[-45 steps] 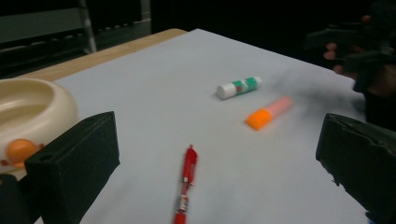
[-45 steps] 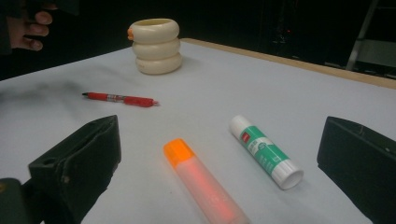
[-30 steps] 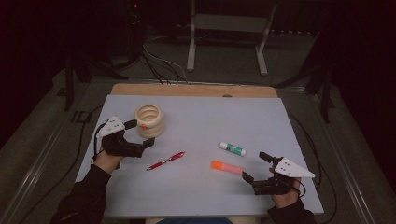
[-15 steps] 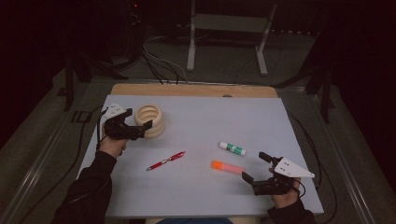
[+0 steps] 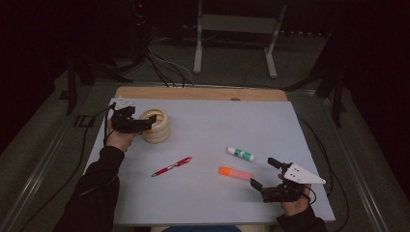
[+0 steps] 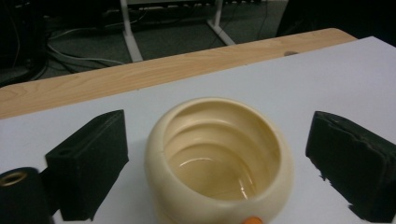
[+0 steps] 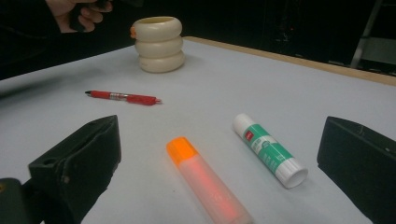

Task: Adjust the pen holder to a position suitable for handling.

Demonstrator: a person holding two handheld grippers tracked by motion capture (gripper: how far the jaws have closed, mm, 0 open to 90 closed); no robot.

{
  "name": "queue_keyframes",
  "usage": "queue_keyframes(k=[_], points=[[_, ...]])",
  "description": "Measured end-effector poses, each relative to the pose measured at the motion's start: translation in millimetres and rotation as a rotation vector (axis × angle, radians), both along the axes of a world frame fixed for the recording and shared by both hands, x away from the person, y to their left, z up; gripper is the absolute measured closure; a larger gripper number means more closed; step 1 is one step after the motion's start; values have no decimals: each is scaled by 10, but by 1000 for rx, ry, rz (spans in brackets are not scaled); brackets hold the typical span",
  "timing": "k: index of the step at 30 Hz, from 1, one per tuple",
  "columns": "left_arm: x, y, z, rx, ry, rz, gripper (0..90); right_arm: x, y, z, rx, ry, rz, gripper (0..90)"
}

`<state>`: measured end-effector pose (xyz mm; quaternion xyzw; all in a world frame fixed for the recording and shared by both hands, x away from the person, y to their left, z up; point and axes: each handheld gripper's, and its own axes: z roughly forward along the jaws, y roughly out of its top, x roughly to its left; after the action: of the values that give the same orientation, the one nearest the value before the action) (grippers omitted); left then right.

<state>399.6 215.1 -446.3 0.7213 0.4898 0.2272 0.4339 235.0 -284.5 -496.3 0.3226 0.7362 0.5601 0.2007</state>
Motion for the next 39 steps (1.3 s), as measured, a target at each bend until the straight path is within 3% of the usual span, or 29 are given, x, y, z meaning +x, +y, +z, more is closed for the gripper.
queue_keyframes(k=[6,22,26,31,33,39], points=[[103,-4,-52,15,59,46,206,-3,1,3,1,-2,-1,0],[243,-33,-185,73,145,185,484,-1,-4,1,-1,0,-3,0],[263,-47,-224,90,179,202,576,-3,-5,1,-3,-1,-4,0],[282,-36,-257,83,212,210,698,0,-7,0,-4,0,-4,0],[287,-65,-246,98,222,234,749,1,-7,-2,-6,0,-4,0],[276,-119,-233,131,229,233,773,0,-11,-1,-6,0,-6,0]])
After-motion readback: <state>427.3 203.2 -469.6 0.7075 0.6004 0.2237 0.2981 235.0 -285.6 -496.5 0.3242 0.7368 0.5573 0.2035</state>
